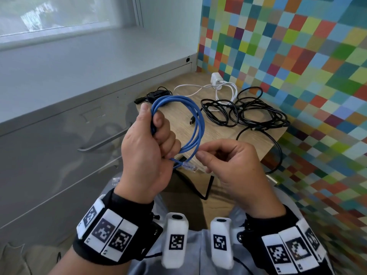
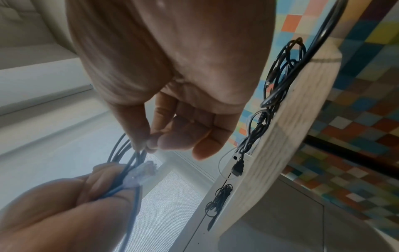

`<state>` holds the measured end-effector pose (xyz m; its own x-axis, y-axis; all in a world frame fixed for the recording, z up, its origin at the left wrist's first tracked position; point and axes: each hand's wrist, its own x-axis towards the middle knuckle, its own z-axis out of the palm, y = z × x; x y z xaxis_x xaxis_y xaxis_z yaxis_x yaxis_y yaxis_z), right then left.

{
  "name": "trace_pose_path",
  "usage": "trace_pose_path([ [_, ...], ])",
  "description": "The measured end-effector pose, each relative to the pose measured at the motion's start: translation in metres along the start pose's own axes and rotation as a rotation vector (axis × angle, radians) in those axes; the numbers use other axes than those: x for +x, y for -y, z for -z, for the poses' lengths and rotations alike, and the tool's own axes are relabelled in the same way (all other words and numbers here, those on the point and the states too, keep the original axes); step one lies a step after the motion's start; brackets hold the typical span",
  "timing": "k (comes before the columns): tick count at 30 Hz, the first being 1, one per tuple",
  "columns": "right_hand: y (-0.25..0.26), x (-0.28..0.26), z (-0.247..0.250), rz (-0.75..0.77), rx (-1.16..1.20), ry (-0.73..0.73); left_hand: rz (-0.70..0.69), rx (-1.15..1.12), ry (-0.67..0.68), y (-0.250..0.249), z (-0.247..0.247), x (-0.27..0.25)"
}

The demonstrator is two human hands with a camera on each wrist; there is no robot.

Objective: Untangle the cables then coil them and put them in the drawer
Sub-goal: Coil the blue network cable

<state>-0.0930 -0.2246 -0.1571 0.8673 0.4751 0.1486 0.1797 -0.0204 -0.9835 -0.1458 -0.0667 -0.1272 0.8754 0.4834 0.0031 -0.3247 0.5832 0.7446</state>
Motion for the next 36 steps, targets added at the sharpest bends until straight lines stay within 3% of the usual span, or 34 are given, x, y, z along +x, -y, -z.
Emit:
trace_pose_path([
  [5, 0.001, -0.002, -0.003, 0.005, -0.027, 0.028, -0.003, -0.002, 0.008, -0.001, -0.002, -0.002],
  [9, -0.006, 0.001, -0.004, 0.07, -0.113, -0.112, 0.037, -0.048, 0.009, -0.001, -0.005, -0.005],
  [12, -0.009, 0.002, -0.008, 0.079, -0.016, -0.184, 0.068, -0.069, 0.007, 0.002, -0.011, -0.008],
  [17, 0.0, -0.003, -0.014, -0.137, 0.615, -0.027, 0.053, -0.077, -0.018, 0.015, -0.014, -0.008],
  [24, 0.0, 0.002, -0.02, -0.251, 0.548, -0.005, 0.016, -0.04, -0.038, 0.019, -0.009, -0.006],
  [29, 0.001, -0.001, -0.02, -0.281, 0.753, 0.129, -0.017, -0.031, -0.111, 0.02, -0.013, -0.003],
  [33, 0.003, -0.001, -0.026, -0.191, 0.582, 0.216, 0.017, -0.036, -0.146, 0.022, -0.008, -0.001],
  [36, -0.003, 0.0, -0.032, -0.102, 0.294, 0.12, -0.033, 0.013, -0.115, 0.021, -0.006, -0.002],
])
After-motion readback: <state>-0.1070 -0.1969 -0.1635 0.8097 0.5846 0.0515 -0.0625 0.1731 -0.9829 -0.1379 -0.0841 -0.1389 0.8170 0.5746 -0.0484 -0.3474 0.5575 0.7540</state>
